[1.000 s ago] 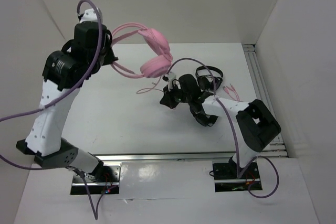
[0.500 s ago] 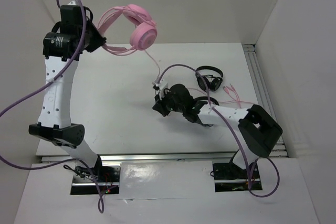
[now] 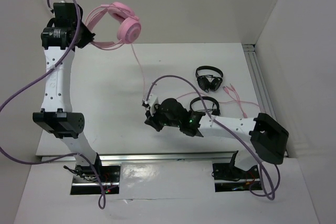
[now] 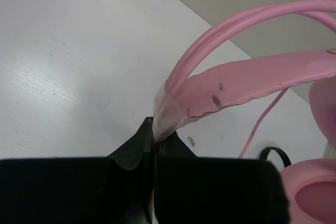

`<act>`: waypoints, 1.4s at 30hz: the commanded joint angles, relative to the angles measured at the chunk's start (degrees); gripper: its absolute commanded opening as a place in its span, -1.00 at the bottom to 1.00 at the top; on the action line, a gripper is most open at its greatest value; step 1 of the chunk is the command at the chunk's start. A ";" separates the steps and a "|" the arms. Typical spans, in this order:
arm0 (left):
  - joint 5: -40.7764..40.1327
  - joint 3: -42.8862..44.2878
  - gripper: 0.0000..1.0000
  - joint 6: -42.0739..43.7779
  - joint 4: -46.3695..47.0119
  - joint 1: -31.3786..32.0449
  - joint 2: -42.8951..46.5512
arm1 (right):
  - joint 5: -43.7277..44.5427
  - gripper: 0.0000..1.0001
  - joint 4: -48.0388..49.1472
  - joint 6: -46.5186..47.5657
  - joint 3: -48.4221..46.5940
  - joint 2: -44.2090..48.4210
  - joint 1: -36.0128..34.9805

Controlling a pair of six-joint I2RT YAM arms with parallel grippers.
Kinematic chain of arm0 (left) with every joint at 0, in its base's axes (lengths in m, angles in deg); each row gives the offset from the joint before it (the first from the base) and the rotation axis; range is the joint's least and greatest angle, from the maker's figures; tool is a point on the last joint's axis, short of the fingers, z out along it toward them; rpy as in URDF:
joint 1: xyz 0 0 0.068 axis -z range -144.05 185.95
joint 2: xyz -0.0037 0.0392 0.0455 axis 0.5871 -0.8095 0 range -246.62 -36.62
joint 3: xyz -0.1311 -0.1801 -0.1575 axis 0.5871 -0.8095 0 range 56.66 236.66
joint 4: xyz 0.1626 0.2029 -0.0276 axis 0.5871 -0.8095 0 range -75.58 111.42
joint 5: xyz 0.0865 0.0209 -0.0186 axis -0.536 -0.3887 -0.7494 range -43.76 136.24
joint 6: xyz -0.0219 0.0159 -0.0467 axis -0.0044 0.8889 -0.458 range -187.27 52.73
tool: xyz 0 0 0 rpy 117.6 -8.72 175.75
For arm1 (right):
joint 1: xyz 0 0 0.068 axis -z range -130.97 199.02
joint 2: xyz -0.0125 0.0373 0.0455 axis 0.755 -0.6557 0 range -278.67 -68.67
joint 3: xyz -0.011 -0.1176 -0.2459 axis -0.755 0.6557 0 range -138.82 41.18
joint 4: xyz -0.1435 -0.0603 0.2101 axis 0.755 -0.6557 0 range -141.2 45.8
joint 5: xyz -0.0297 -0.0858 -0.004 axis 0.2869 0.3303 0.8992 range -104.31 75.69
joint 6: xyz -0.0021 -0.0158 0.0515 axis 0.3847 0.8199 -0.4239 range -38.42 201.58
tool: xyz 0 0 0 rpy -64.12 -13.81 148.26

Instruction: Wrap the headphones

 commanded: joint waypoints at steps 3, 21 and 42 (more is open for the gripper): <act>-4.23 2.21 -1.00 -0.91 5.84 -1.12 -0.50 | -0.89 -1.00 -0.86 1.45 2.03 6.98 -4.68; -29.97 -16.31 -1.00 -0.73 6.37 5.64 -1.03 | -4.07 -1.00 -25.73 11.47 -24.06 7.69 -12.85; -5.02 -56.66 -1.00 32.92 24.29 20.83 22.41 | 30.65 -1.00 -20.91 32.82 -34.19 6.28 2.34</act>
